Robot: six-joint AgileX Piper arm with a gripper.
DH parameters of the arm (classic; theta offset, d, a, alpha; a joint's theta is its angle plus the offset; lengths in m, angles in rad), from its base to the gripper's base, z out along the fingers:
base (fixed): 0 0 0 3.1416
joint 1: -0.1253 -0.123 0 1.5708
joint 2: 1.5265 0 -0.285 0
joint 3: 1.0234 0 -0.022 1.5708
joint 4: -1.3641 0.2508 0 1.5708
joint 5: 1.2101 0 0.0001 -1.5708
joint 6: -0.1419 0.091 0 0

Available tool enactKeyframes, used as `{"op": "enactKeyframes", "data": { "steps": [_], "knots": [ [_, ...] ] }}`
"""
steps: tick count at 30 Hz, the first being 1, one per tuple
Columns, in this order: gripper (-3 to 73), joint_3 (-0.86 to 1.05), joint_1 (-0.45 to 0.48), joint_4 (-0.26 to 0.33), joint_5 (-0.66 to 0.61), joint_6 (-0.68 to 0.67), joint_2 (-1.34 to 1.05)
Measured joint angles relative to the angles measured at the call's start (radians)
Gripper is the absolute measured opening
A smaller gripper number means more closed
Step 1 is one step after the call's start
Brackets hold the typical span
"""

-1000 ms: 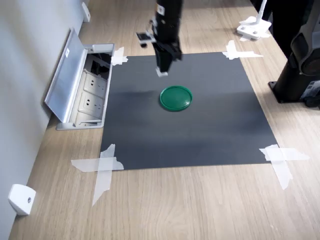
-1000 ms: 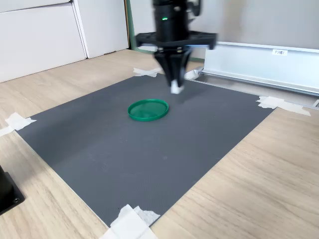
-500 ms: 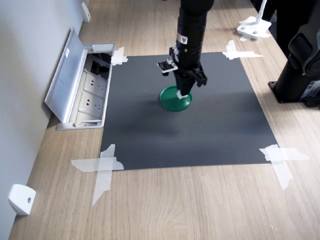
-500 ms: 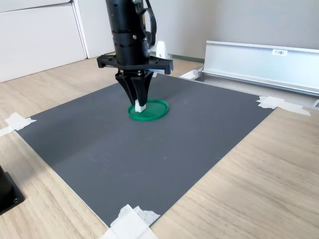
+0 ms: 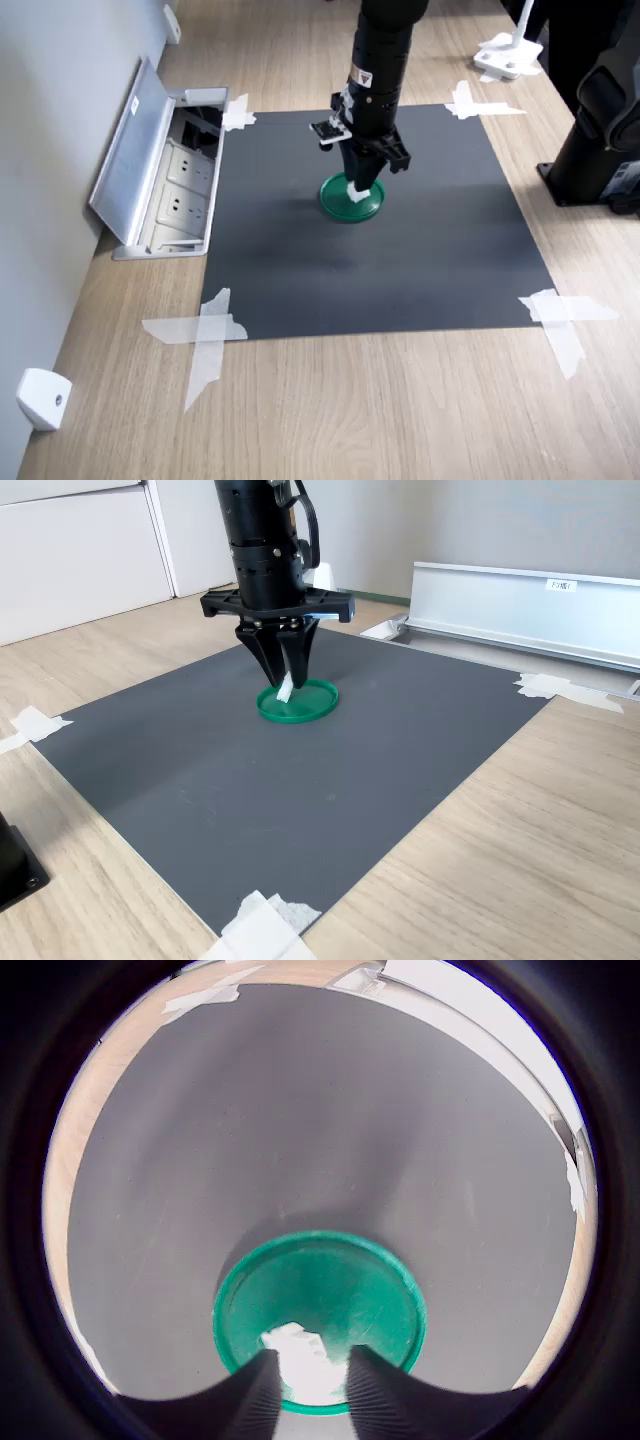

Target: Grasp a white terminal and put it on the green lid.

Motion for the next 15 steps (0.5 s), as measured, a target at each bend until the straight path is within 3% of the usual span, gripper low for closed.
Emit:
{"op": "enactKeyframes", "data": {
  "steps": [4,7,11,15],
  "knots": [
    [50.8,0.0,0.0,-0.005,0.018,0.02,-0.006],
    [56.8,0.0,0.0,-0.011,0.043,0.032,-0.043],
    [57.6,0.002,0.0,-0.013,0.097,0.038,-0.133],
    [49.6,0.054,0.0,-0.034,0.163,0.038,-0.248]
  ]
}}
